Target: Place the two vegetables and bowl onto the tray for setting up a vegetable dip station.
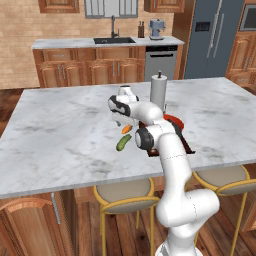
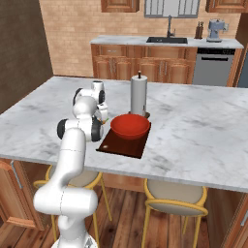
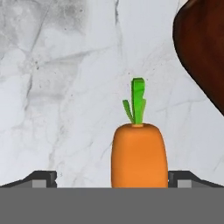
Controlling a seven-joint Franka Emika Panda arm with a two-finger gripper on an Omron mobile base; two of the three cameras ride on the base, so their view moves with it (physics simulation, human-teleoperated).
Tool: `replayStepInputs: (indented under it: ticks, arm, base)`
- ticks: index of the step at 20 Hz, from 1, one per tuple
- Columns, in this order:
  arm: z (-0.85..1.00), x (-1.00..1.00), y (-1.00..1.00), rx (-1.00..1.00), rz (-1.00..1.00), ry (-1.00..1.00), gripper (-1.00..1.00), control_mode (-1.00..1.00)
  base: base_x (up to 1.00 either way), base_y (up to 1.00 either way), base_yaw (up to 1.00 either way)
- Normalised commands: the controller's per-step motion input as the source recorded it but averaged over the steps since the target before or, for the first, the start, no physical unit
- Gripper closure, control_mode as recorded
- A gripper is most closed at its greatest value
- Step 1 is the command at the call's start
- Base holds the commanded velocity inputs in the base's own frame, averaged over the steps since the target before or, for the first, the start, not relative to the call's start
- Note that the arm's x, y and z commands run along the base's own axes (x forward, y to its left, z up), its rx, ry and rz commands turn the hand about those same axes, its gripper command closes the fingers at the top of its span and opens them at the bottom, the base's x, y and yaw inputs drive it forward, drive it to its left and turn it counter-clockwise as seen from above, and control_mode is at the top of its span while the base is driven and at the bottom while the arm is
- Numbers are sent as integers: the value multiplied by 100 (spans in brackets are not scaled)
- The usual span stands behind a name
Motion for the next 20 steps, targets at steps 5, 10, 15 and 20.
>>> replayStepInputs:
  ticks: [5, 10, 15, 20]
  arm:
    - [-11, 0, 0, 0, 0, 0, -100, -100]
    - [-20, 0, 0, 0, 0, 0, -100, -100]
    - [-21, -5, 0, 0, 0, -5, -100, -100]
    - [-15, -9, -1, 1, -5, -9, -100, -100]
  base:
    - [0, 0, 0]
    - [0, 0, 0]
    - [0, 0, 0]
    - [0, 0, 0]
